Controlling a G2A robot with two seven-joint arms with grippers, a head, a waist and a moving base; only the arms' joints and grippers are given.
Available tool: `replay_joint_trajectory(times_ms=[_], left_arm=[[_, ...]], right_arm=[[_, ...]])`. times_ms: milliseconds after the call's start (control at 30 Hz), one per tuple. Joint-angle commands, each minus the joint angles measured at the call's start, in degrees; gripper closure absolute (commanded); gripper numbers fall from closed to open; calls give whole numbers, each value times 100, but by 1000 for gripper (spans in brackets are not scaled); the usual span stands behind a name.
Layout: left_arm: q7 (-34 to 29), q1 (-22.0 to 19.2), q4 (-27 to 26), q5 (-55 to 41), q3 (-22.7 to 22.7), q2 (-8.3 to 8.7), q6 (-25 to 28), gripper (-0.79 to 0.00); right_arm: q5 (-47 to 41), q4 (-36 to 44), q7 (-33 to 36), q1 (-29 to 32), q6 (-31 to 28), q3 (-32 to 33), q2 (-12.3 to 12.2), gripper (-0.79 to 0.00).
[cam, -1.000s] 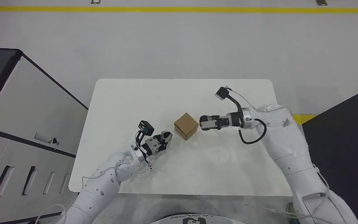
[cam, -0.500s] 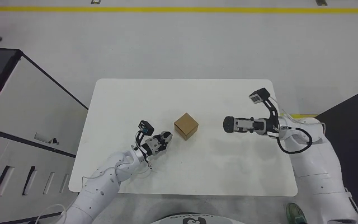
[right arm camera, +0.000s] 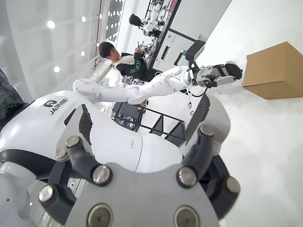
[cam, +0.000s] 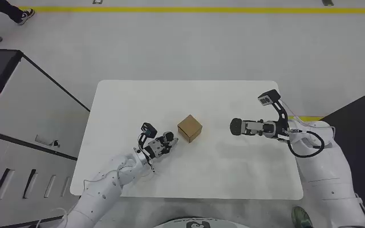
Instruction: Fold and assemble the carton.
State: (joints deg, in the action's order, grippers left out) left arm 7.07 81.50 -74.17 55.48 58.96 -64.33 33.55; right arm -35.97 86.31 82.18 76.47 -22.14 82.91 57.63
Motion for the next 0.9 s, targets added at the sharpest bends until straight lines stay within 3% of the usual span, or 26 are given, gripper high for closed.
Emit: replay_joint_trajectory(times_ms=[0, 233, 633, 867], left_arm=[[170, 141, -217, 144, 66, 25, -29, -785], [654, 648, -896, 1020, 87, 76, -491, -785], [618, 647, -1035, 1161, -41, 51, -546, -785], [790, 476, -1072, 1728, -402, -74, -1359, -785]], right_arm=[[0, 0, 0, 0, 0, 0, 0, -785], [0, 0, 0, 0, 0, 0, 0, -785], [0, 0, 0, 0, 0, 0, 0, -785], [0, 0, 0, 0, 0, 0, 0, -785]])
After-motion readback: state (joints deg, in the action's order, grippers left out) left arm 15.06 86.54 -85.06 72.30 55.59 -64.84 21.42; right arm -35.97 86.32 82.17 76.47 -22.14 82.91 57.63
